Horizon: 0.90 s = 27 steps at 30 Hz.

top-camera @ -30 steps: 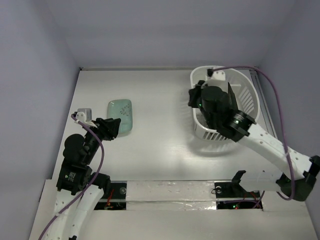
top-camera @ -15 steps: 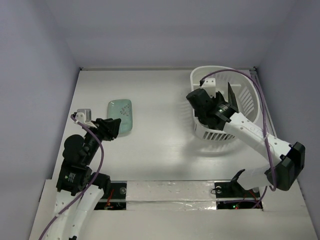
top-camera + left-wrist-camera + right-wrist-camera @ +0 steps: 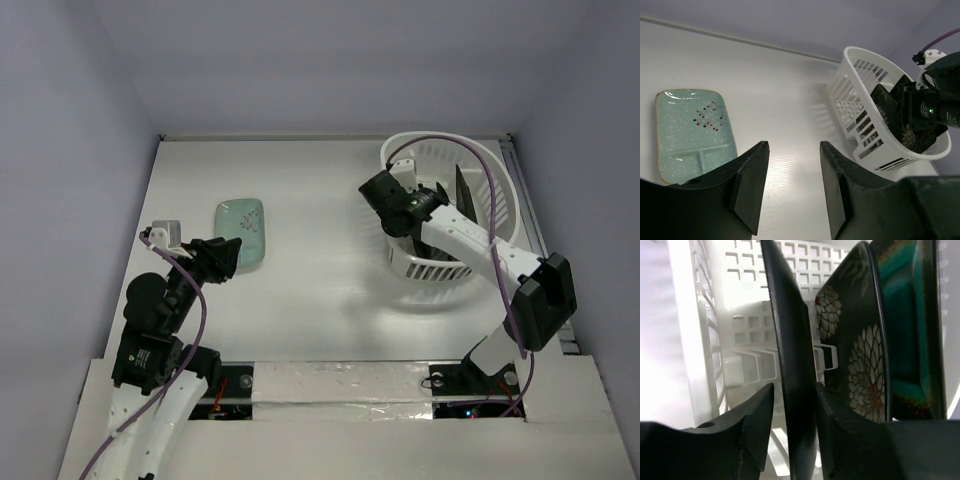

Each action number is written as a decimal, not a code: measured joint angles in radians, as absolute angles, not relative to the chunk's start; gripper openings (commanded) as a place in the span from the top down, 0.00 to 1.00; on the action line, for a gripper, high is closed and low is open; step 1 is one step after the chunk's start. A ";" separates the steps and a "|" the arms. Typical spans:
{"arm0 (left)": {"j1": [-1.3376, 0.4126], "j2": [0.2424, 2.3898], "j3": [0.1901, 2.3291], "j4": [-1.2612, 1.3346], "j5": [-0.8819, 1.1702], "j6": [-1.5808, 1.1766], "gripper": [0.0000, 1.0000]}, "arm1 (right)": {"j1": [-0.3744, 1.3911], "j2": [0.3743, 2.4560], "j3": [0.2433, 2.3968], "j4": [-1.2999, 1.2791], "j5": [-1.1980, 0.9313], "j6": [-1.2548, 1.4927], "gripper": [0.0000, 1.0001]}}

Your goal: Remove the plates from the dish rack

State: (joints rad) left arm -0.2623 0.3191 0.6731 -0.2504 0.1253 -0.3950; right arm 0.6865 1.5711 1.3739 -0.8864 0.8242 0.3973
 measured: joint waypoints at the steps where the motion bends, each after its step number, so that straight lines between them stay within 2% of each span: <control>1: -0.262 0.318 0.673 -0.250 0.125 -0.395 0.58 | 0.686 1.582 1.386 -0.894 0.827 0.391 0.59; 6: -0.262 0.316 0.673 -0.250 0.126 -0.395 0.58 | 0.686 1.625 1.459 -0.933 0.857 0.365 0.62; 8: -0.263 0.315 0.673 -0.250 0.126 -0.395 0.58 | 0.686 1.634 1.474 -0.943 0.867 0.356 0.70; 10: -0.268 0.311 0.673 -0.250 0.126 -0.395 0.58 | 0.685 1.637 1.477 -0.953 0.873 0.348 0.71; 11: -0.270 0.310 0.673 -0.250 0.126 -0.395 0.58 | 0.682 1.637 1.477 -0.957 0.875 0.346 0.70; 14: -0.270 0.308 0.673 -0.250 0.126 -0.395 0.58 | 0.674 1.637 1.477 -0.966 0.878 0.339 0.60; 17: -0.270 0.305 0.673 -0.250 0.126 -0.395 0.58 | 0.661 1.637 1.477 -0.970 0.878 0.331 0.59; 20: -0.270 0.303 0.673 -0.250 0.126 -0.395 0.58 | 0.651 1.637 1.476 -0.970 0.878 0.326 0.67; 23: -0.270 0.303 0.673 -0.250 0.126 -0.395 0.58 | 0.647 1.638 1.475 -0.971 0.879 0.312 0.90; 27: -0.271 0.303 0.673 -0.250 0.126 -0.395 0.58 | 0.640 1.644 1.475 -1.026 0.922 0.273 1.00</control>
State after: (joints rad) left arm -0.2710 0.3027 0.6731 -0.2504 0.1261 -0.3946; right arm 0.6403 1.6436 1.4750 -1.0260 0.9222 0.2729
